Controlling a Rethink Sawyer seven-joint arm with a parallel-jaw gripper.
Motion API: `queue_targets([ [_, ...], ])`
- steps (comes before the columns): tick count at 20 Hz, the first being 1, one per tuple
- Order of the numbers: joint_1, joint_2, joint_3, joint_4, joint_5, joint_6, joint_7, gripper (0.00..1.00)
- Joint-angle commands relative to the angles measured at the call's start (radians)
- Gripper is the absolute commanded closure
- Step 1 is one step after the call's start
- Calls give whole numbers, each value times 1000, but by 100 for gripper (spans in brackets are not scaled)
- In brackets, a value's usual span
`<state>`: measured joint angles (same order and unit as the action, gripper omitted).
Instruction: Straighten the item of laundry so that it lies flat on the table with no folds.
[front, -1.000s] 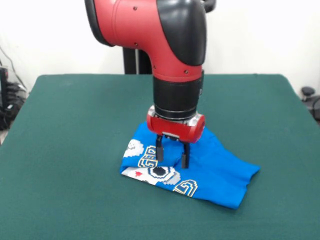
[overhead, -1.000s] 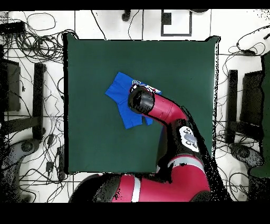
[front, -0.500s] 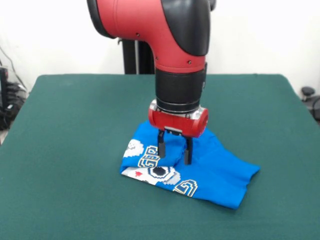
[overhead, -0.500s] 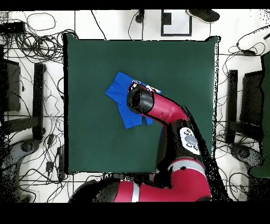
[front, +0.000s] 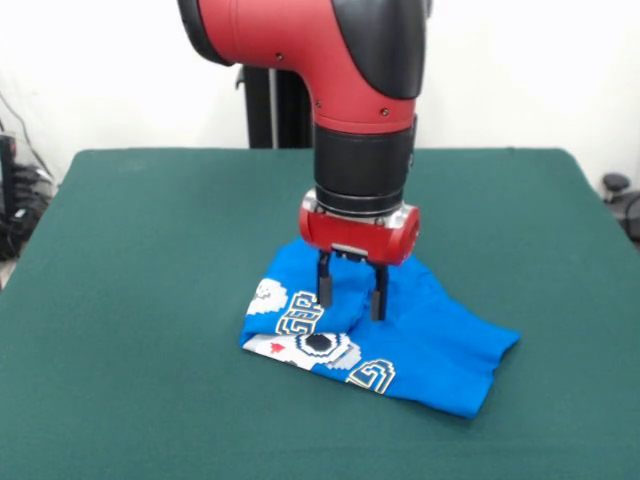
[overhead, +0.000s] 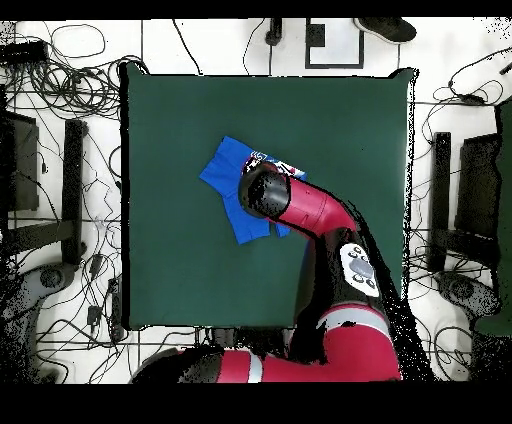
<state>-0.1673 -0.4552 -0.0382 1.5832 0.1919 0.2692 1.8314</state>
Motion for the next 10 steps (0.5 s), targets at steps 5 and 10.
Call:
queue_targets([
  [5,12,16,106,142,-79,-5,89,0],
  [10,1,14,116,160,-95,-30,93,0],
])
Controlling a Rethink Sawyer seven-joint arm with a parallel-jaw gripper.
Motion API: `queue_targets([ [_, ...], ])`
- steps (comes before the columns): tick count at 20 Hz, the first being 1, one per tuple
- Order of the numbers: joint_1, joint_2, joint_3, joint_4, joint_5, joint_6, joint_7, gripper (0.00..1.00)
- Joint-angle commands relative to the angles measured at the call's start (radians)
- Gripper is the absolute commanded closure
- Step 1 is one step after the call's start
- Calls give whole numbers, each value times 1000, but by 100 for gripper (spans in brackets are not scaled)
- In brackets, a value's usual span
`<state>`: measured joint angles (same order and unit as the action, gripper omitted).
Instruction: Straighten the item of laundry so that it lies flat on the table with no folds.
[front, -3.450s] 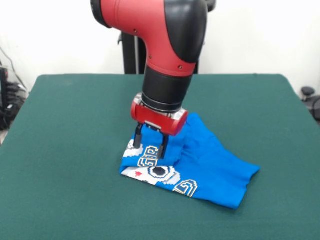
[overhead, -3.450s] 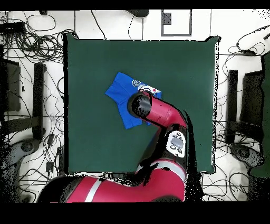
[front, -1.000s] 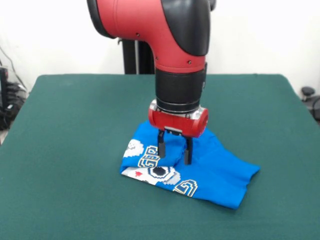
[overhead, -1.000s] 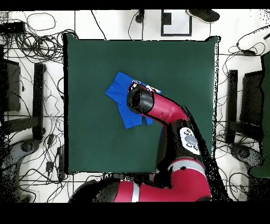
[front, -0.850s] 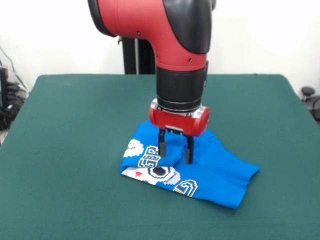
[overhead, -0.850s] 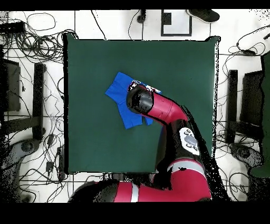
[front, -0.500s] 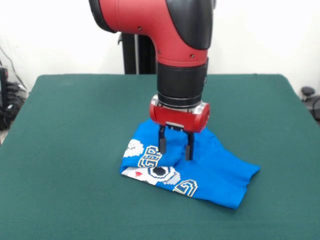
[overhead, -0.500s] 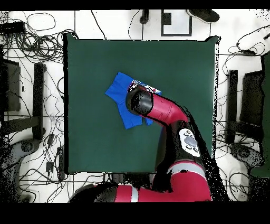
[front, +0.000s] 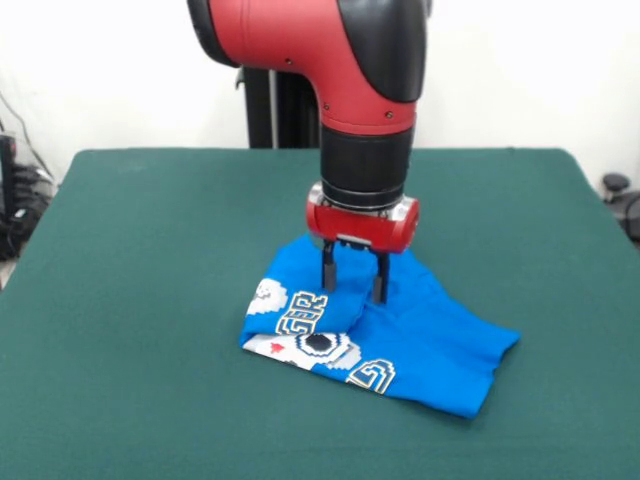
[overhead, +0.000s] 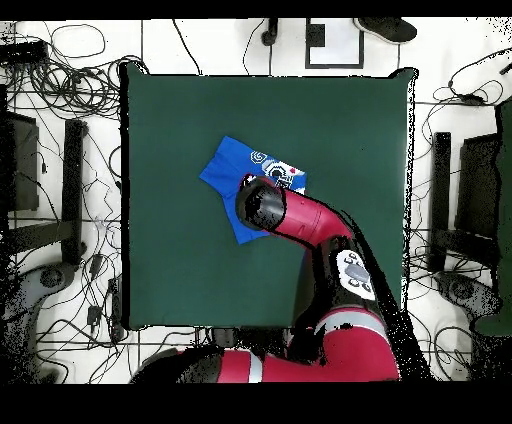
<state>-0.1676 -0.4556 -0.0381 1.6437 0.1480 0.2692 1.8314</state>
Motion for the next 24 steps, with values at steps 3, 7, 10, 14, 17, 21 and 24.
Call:
queue_targets([
  [3,-6,24,121,101,-62,-49,94,0],
  [7,-17,39,132,102,-73,-76,95,0],
  [10,-14,38,131,103,-74,-76,101,0],
  [14,-15,45,132,95,-77,-79,109,0],
  [17,-15,49,130,85,-74,-69,110,0],
  [21,-8,52,124,79,-68,-63,115,0],
  [24,-4,59,122,71,-66,-66,117,0],
])
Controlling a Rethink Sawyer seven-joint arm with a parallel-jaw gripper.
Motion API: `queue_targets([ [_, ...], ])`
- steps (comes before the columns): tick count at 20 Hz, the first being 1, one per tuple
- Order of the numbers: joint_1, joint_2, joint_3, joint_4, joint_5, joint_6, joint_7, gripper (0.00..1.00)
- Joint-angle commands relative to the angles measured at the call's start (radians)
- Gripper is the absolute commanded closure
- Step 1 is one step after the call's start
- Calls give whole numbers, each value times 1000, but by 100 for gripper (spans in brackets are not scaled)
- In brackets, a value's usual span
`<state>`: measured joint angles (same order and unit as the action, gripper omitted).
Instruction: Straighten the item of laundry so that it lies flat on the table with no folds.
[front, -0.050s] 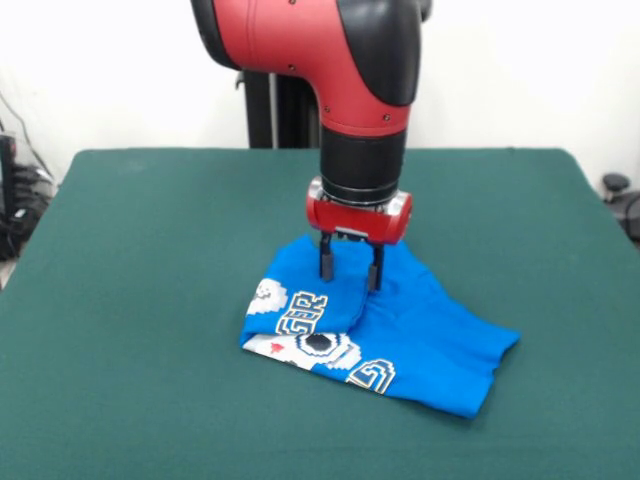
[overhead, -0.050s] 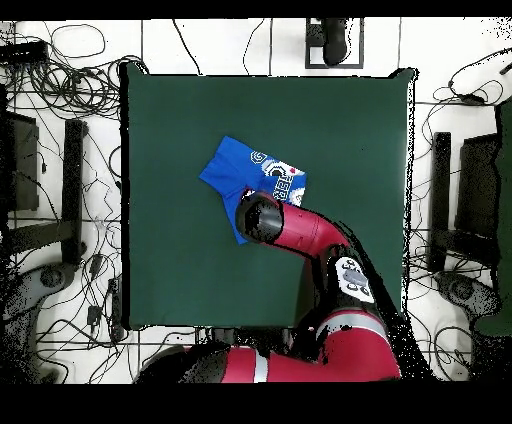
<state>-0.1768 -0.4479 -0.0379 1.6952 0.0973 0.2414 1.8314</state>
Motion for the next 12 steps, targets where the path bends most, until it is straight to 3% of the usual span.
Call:
queue_targets([
  [1,6,53,122,18,-14,-40,118,0],
  [12,22,76,115,-14,-2,-39,127,0],
])
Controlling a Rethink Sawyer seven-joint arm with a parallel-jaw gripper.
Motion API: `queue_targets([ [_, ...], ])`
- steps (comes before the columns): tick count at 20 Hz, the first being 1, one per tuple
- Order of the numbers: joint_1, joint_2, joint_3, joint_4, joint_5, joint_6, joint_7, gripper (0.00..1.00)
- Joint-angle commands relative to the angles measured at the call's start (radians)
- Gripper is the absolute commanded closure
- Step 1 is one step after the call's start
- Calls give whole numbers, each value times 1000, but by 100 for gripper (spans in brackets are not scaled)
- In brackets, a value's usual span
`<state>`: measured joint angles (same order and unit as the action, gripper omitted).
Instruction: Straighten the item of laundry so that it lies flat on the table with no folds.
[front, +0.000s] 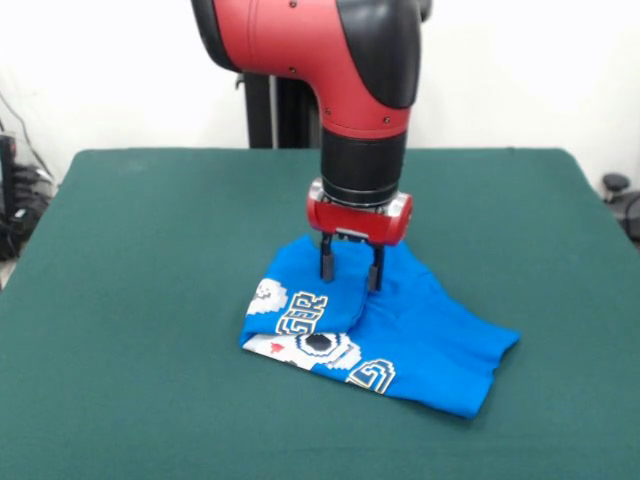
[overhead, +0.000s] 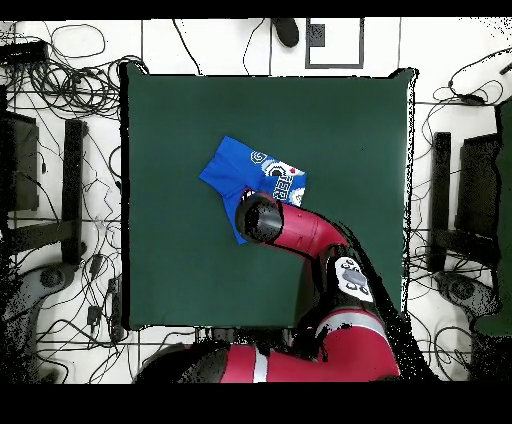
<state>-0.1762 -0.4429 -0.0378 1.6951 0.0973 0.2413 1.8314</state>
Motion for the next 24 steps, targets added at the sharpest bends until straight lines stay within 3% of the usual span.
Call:
queue_targets([
  [1,22,73,115,-15,-1,-40,128,0],
  [24,43,90,101,-44,0,-42,129,0],
])
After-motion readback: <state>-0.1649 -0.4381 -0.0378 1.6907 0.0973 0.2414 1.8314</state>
